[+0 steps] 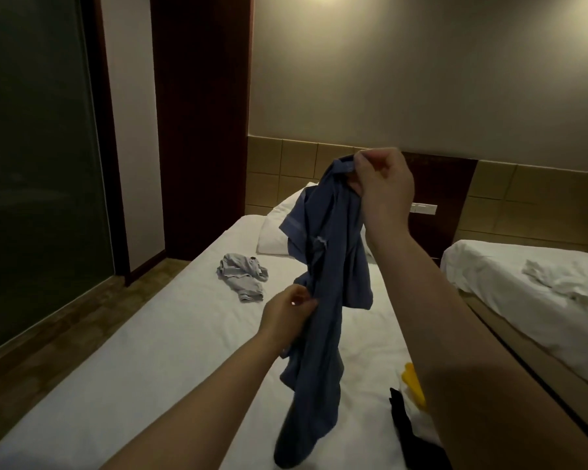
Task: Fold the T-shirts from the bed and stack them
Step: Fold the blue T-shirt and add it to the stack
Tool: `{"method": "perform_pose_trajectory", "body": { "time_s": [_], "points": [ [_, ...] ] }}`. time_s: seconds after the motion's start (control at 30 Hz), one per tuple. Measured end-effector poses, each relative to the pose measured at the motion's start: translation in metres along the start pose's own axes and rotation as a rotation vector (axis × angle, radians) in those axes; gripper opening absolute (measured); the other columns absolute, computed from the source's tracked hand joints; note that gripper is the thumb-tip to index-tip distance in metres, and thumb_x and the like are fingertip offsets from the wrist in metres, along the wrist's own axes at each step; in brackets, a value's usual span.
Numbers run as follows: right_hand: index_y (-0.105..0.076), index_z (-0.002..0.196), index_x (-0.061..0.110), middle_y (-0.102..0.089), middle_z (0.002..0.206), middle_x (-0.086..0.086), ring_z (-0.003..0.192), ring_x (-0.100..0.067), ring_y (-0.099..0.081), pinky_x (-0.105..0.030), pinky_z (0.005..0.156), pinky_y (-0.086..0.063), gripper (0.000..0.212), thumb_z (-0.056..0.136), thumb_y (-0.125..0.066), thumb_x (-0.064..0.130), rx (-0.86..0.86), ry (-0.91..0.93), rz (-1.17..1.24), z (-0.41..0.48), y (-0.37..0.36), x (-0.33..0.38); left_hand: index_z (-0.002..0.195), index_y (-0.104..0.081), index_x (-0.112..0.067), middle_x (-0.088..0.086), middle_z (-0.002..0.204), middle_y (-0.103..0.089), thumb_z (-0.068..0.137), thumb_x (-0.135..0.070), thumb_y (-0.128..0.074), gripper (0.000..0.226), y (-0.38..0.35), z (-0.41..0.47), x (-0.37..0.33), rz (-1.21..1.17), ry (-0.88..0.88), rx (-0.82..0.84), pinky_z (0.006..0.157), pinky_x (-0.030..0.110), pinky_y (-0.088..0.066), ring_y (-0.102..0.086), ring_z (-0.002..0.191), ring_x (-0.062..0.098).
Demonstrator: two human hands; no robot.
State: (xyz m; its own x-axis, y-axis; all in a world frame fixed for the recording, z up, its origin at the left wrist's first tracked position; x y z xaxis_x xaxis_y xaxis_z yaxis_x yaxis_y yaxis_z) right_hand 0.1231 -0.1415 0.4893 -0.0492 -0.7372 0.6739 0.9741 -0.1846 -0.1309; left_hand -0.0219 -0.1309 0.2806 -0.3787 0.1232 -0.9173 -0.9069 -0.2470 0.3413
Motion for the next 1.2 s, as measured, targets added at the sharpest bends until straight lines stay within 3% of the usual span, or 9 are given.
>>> {"method": "perform_pose_trajectory", "body": {
  "time_s": [0.13,0.27,0.4,0.67,0.83,0.9,0.97,1.07,1.2],
  "points": [
    [-0.057,0.079,0.029,-0.063,0.091,0.001,0.094,-0.022,-0.063,-0.043,0.084,-0.055,0.02,0.089,-0.059,0.012,-0.008,-0.016,0.014,0.003,0.017,-0.009,0.087,-0.062,-0.013,0.004,0.085,-0.067,0.088,-0.019,-0.055,0.009,-0.006,0.014,-0.002,-0.045,0.013,-0.061,0.075,0.035,-0.046,-0.06,0.082,0.023],
    [-0.057,0.079,0.029,-0.063,0.093,-0.002,0.096,-0.024,-0.063,-0.04,0.083,-0.055,0.019,0.089,-0.059,0.013,-0.045,-0.036,0.006,0.007,0.036,-0.023,0.089,-0.063,-0.016,-0.004,0.088,-0.064,0.089,-0.011,-0.052,0.011,-0.019,0.018,-0.01,-0.114,-0.019,-0.047,0.076,0.029,-0.047,-0.059,0.084,0.016],
    [-0.057,0.079,0.027,-0.063,0.092,0.0,0.097,-0.024,-0.063,-0.034,0.08,-0.056,0.018,0.09,-0.059,0.012,-0.069,-0.046,0.015,0.008,0.049,-0.035,0.085,-0.063,-0.014,-0.005,0.076,-0.062,0.091,-0.013,-0.053,0.012,-0.038,0.013,-0.009,-0.137,-0.031,0.037,0.061,0.02,-0.04,-0.054,0.07,0.01],
    [-0.054,0.079,0.031,-0.059,0.086,0.014,0.092,-0.012,-0.059,-0.033,0.086,-0.052,0.019,0.09,-0.058,0.017,-0.151,-0.068,-0.123,0.013,0.074,-0.053,0.082,-0.056,-0.018,0.006,0.084,-0.062,0.096,-0.018,-0.046,0.017,-0.033,0.005,0.001,-0.263,-0.003,0.024,0.079,0.038,-0.05,-0.058,0.083,0.023],
    [-0.061,0.091,0.03,-0.064,0.097,0.006,0.1,-0.017,-0.061,-0.039,0.093,-0.05,0.012,0.09,-0.058,0.018,0.083,-0.175,-0.133,-0.001,0.053,-0.082,0.082,-0.059,-0.016,0.006,0.077,-0.061,0.094,-0.015,-0.047,0.018,0.001,0.008,-0.017,-0.359,-0.032,-0.041,0.065,0.032,-0.041,-0.053,0.073,0.02],
    [-0.058,0.116,0.02,-0.06,0.109,0.004,0.107,-0.015,-0.058,-0.022,0.091,-0.05,0.024,0.092,-0.056,0.016,0.244,-0.241,-0.106,-0.019,0.034,-0.093,0.087,-0.061,-0.014,0.007,0.083,-0.064,0.096,-0.013,-0.045,0.018,0.018,0.011,-0.036,-0.452,-0.035,-0.072,0.064,0.028,-0.047,-0.058,0.076,0.019],
    [-0.048,0.128,0.02,-0.054,0.117,0.005,0.105,-0.005,-0.056,-0.006,0.076,-0.047,0.036,0.093,-0.055,0.017,0.322,-0.277,-0.097,-0.045,0.022,-0.096,0.091,-0.06,-0.012,0.006,0.084,-0.063,0.098,-0.011,-0.041,0.02,0.028,0.012,-0.054,-0.512,-0.039,-0.062,0.06,0.023,-0.05,-0.059,0.074,0.016],
    [-0.052,0.116,0.023,-0.056,0.102,0.012,0.084,0.012,-0.055,-0.001,0.065,-0.042,0.025,0.092,-0.056,0.019,0.318,-0.306,-0.093,-0.097,0.012,-0.096,0.092,-0.057,-0.012,0.009,0.078,-0.058,0.099,-0.01,-0.038,0.02,0.03,0.011,-0.065,-0.59,-0.029,-0.029,0.055,0.023,-0.049,-0.058,0.063,0.014],
    [-0.051,0.099,0.026,-0.06,0.089,0.01,0.079,-0.002,-0.059,-0.012,0.063,-0.047,0.017,0.088,-0.063,0.023,0.311,-0.466,-0.082,-0.164,0.003,-0.117,0.092,-0.053,-0.011,0.007,0.07,-0.055,0.1,-0.009,-0.037,0.018,0.031,0.005,-0.063,-0.663,-0.016,-0.053,0.049,0.017,-0.048,-0.056,0.048,0.005]
  ]
}}
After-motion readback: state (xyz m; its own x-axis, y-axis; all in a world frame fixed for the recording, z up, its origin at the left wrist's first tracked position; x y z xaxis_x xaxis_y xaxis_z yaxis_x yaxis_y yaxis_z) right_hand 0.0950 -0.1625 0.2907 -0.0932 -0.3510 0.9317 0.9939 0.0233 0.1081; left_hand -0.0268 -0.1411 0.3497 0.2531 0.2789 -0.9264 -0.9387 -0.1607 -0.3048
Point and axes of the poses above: each hand's wrist, its own z-axis towards the middle knuckle, its own y-axis out of the back of the hand, x = y × z, the point moved 8 cm from there along z, towards the middle knuckle
